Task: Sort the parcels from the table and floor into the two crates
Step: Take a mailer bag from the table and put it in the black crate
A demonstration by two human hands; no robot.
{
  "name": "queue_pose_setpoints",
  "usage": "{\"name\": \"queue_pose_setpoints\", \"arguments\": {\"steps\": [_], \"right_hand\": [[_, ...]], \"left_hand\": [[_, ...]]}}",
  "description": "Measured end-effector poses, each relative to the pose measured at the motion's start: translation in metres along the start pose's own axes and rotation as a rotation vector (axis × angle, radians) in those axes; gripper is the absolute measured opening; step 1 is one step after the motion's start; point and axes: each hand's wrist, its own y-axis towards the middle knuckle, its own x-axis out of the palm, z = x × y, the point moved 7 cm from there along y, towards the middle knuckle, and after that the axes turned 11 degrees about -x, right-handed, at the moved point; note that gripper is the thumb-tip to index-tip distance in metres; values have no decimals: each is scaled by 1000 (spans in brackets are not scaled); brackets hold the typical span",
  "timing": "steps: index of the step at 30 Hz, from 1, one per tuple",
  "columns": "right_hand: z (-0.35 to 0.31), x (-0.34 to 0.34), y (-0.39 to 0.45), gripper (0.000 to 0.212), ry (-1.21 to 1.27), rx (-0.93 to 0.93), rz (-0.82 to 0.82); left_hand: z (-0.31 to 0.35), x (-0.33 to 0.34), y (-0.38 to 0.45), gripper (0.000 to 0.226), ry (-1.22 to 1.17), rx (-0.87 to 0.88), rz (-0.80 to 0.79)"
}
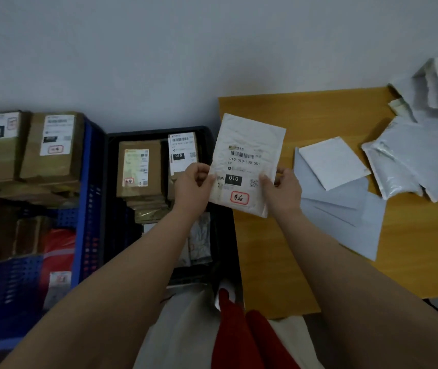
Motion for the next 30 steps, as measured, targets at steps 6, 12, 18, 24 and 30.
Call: {"name": "queue_pose_setpoints", "arguments": {"steps": [6,12,18,24,30], "right_hand": [[-7,97,-37,41,-119,-90,-429],[28,178,-88,76,-459,21,-718],[85,234,-118,95,-630,72,-918],[127,307,-125,99,-625,-1,-1033],[190,367,-125,96,-657,13,-1135]], "left_hand": [[-81,-56,-13,31,274,-200,20],[-175,-82,-40,42,473,-506,-125],[-240,-94,-41,55,550,-576,-147],[-308,-103,0,85,747,-602,-218],[-370,-100,52,73,876,-615,-198]]}}
